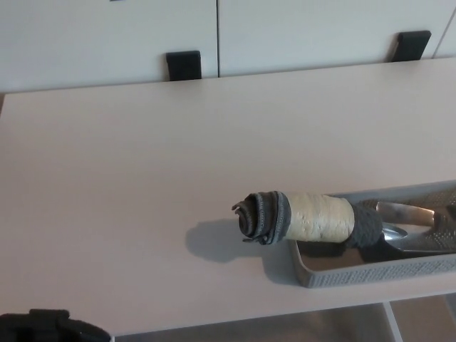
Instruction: The robot walks towards a desk on which a shovel is kept on the left hand side and a container is kept on the right hand side. The robot picks up the shovel using its left hand and places it in the container.
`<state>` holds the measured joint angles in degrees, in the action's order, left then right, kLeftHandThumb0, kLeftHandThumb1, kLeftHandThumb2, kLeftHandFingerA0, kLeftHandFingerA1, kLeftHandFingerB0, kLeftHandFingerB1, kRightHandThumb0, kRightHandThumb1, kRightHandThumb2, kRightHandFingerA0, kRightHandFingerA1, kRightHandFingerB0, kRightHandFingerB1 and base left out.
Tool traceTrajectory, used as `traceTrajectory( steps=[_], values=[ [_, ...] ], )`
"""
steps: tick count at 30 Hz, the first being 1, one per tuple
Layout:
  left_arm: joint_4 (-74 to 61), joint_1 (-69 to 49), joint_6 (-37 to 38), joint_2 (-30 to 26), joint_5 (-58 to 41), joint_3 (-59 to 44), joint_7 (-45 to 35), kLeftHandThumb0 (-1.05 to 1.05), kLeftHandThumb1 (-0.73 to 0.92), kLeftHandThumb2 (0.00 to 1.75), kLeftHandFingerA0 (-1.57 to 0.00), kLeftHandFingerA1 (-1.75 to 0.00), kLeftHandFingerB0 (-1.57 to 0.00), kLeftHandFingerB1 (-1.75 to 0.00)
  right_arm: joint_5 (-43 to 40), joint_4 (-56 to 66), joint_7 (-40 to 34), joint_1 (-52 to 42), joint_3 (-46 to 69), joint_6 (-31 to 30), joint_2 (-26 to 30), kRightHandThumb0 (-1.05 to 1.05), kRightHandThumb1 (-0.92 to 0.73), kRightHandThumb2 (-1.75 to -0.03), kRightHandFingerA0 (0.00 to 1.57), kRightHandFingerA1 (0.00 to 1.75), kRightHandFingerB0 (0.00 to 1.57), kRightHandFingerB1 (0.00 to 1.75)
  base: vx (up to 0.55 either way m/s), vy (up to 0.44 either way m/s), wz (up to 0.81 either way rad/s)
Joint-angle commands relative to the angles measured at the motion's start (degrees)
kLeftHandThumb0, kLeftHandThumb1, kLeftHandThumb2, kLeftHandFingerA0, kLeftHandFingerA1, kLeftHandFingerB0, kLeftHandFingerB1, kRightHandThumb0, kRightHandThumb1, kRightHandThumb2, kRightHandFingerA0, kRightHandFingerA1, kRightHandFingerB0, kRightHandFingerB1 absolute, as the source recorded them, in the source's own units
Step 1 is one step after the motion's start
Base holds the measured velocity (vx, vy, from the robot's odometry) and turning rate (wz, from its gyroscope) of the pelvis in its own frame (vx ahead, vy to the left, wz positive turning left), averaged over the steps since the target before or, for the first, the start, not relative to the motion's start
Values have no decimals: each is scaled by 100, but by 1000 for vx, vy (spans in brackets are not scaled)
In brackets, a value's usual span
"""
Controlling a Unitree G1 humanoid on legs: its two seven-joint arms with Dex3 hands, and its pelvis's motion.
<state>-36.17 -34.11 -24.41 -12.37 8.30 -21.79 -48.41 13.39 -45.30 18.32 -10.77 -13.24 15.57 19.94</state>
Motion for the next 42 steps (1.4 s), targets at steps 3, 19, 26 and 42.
traceTrajectory(
  steps=[3,19,26,42],
  values=[
    [2994,-619,2902,-1413,-1863,838,-3983,-77,59,94,-26,-45,-30,-45,-69,-475,-111,-150,79,132,-52,-18,-59,-104,27,62,11,55,0,0,0],
    [4759,611,2733,-1127,-143,2152,-1298,-75,60,93,-21,-45,-35,-49,-18,-490,-412,-171,139,300,-88,-14,-61,-105,30,63,12,55,0,0,0],
    [6025,1378,2516,-770,71,2303,-120,-66,53,89,-27,-48,-33,-49,-3,-479,-487,-124,141,332,-123,-14,-62,-105,28,62,11,55,0,0,0],
    [7426,1458,3306,-555,-216,1474,1655,-59,65,60,-36,-40,-38,-38,-98,-476,-650,-149,244,485,-187,-13,-82,-71,30,63,15,51,0,0,0]
  ],
)
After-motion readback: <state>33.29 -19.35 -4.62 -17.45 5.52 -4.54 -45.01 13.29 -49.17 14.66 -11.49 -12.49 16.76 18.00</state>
